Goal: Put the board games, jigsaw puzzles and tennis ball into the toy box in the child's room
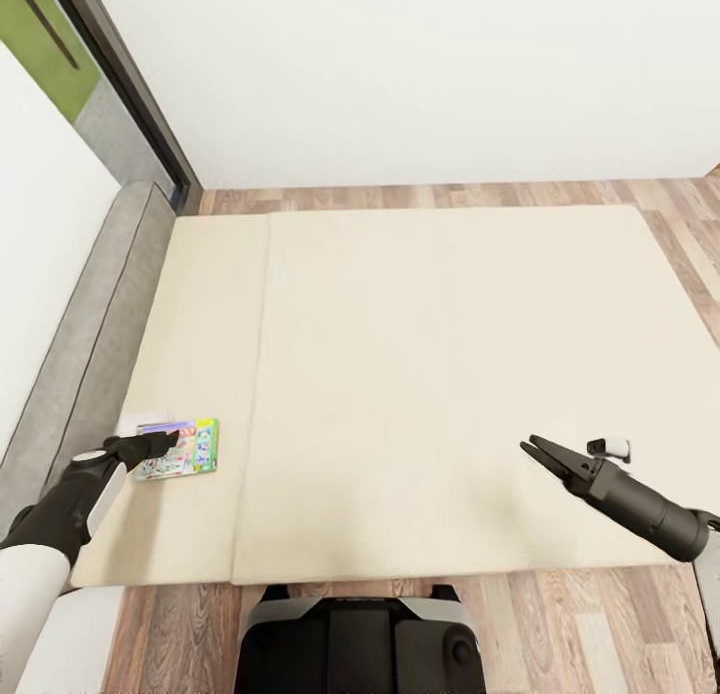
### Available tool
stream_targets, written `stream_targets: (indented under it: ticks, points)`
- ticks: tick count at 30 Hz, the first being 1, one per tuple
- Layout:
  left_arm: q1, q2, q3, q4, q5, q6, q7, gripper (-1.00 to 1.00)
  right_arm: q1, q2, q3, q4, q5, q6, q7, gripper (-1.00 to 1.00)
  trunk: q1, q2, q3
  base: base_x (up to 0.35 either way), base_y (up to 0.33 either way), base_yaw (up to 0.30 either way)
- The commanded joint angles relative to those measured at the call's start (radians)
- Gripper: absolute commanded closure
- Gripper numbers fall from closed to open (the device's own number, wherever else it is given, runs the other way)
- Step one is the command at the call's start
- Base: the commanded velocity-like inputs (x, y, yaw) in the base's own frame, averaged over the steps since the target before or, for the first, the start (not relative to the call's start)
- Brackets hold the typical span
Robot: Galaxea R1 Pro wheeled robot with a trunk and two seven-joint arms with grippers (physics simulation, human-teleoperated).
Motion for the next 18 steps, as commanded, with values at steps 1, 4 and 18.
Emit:
stream_targets:
  ticks: [1, 4, 18]
  points:
    - [0.0, -0.001, 0.002, -0.001, 0.009, 0.007, -0.003, -1.0, -0.016, 0.0, -0.001, 0.001, 0.006, 0.004, 0.0, -1.0, 0.0, -0.002, -0.003, 0.0, 0.0, 0.0]
    - [0.0, -0.004, 0.001, -0.001, 0.008, 0.007, -0.004, -1.0, -0.057, 0.0, 0.004, 0.012, 0.012, 0.004, -0.011, -1.0, 0.0, -0.002, -0.008, 0.0, 0.0, 0.0]
    - [-0.005, -0.008, 0.001, -0.001, 0.008, 0.009, -0.003, -1.0, -0.146, 0.001, 0.065, 0.071, 0.018, 0.004, -0.096, -1.0, 0.0, -0.002, -0.031, 0.0, 0.0, 0.0]
